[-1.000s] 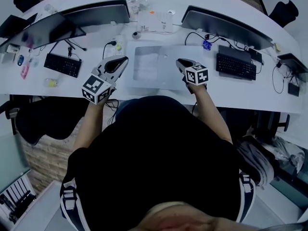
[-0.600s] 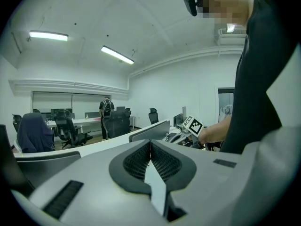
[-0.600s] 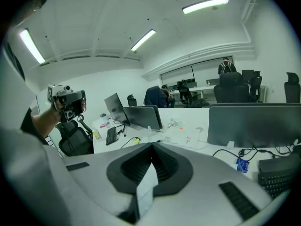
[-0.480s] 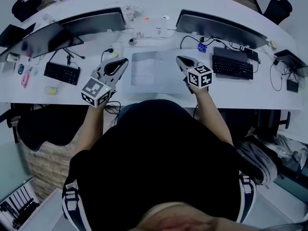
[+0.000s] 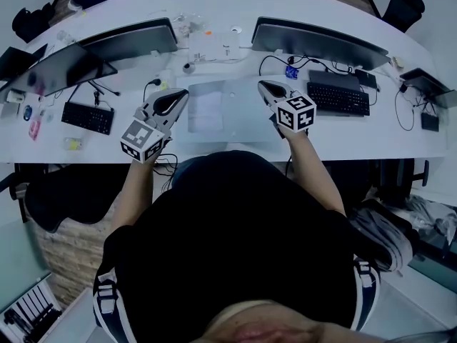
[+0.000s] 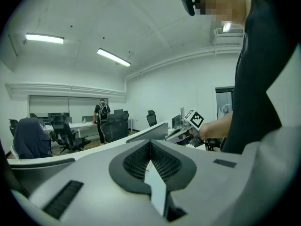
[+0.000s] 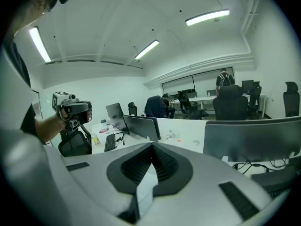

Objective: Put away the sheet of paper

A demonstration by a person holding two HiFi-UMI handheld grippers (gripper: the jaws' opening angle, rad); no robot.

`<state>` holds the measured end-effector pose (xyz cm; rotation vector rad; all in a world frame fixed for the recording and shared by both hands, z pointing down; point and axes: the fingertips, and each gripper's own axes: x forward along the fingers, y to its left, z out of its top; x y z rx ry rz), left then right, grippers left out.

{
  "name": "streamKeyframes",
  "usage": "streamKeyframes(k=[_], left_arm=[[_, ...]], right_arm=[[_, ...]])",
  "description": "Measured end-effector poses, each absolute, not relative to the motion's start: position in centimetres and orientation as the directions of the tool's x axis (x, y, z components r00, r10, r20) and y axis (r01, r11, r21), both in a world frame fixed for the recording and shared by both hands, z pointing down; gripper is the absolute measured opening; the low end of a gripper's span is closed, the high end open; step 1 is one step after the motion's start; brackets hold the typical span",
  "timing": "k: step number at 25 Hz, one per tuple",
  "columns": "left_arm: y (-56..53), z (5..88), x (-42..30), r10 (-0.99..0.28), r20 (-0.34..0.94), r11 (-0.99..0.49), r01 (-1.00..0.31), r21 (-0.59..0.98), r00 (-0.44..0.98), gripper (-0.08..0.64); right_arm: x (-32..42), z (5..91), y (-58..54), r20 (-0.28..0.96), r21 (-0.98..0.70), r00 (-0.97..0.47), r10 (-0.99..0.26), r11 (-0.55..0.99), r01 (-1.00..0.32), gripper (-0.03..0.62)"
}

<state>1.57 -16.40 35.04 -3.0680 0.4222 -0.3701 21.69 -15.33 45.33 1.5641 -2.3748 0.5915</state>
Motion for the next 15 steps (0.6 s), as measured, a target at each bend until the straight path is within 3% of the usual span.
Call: streamKeyframes(k=[8, 15], left_arm=[[-16.7, 34.0, 1.9, -0.285, 0.197, -0.958, -0.277, -0.067, 0.938, 0.021], [-16.5, 33.9, 2.4, -0.275, 0.197, -0.961, -0.267, -0.07, 0.941, 0.021]], right_arm=[[22.5, 42.2, -15.1, 0.313, -0.179, -0.395, -0.864, 0.355, -0.917, 0.015], [22.8, 42.3, -14.2, 0.301, -0.189, -0.386, -0.872, 0.342, -0.921, 0.015]])
